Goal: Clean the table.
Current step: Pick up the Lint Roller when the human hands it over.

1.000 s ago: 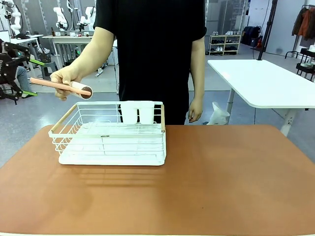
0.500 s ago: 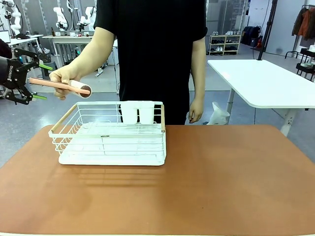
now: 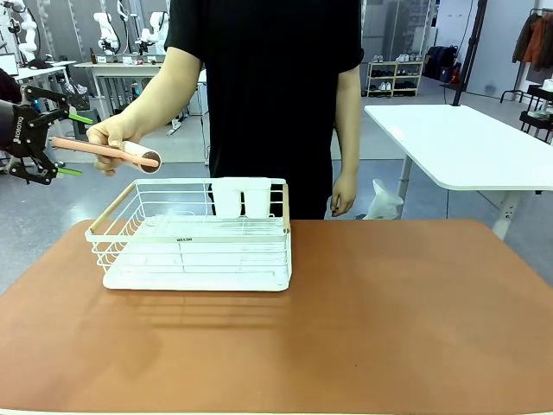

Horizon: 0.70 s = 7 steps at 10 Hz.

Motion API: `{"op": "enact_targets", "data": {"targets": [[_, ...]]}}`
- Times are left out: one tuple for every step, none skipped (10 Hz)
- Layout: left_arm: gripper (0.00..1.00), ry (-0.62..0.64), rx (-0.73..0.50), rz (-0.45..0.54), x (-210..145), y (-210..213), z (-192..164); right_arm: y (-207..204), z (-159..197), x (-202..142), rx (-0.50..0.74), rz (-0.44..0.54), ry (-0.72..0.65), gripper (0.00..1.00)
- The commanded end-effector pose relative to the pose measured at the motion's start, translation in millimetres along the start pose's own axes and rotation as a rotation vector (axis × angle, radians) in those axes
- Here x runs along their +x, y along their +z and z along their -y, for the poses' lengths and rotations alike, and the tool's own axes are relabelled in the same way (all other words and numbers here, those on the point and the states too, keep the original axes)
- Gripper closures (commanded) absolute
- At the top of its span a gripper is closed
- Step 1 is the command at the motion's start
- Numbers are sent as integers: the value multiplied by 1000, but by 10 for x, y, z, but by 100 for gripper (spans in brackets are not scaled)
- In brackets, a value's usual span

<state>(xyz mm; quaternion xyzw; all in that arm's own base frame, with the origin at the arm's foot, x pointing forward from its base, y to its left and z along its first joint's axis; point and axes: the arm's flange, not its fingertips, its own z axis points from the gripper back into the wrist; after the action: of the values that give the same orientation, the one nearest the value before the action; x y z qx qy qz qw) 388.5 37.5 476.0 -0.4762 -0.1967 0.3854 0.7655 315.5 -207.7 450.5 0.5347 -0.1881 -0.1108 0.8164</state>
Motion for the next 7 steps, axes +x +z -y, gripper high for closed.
{"op": "enact_targets", "data": {"targets": [[2,-13,-18,22,-42,-55,-96,11,-41,-12,11,7,4,0],[20,-19,-17,25,-33,-59,-102,11,-41,-12,11,7,4,0],[22,-20,-21,25,-31,-53,-95,11,-41,-12,11,7,4,0],[39,-23,-24,29,-31,-43,-84,11,-41,-12,11,7,4,0],[41,-25,-29,33,-31,-30,-74,11,-41,-12,11,7,4,0],[59,-34,-46,56,-17,1,-61,11,-41,-12,11,7,4,0],[61,-32,-44,52,-13,8,-62,11,-41,-12,11,7,4,0]]}}
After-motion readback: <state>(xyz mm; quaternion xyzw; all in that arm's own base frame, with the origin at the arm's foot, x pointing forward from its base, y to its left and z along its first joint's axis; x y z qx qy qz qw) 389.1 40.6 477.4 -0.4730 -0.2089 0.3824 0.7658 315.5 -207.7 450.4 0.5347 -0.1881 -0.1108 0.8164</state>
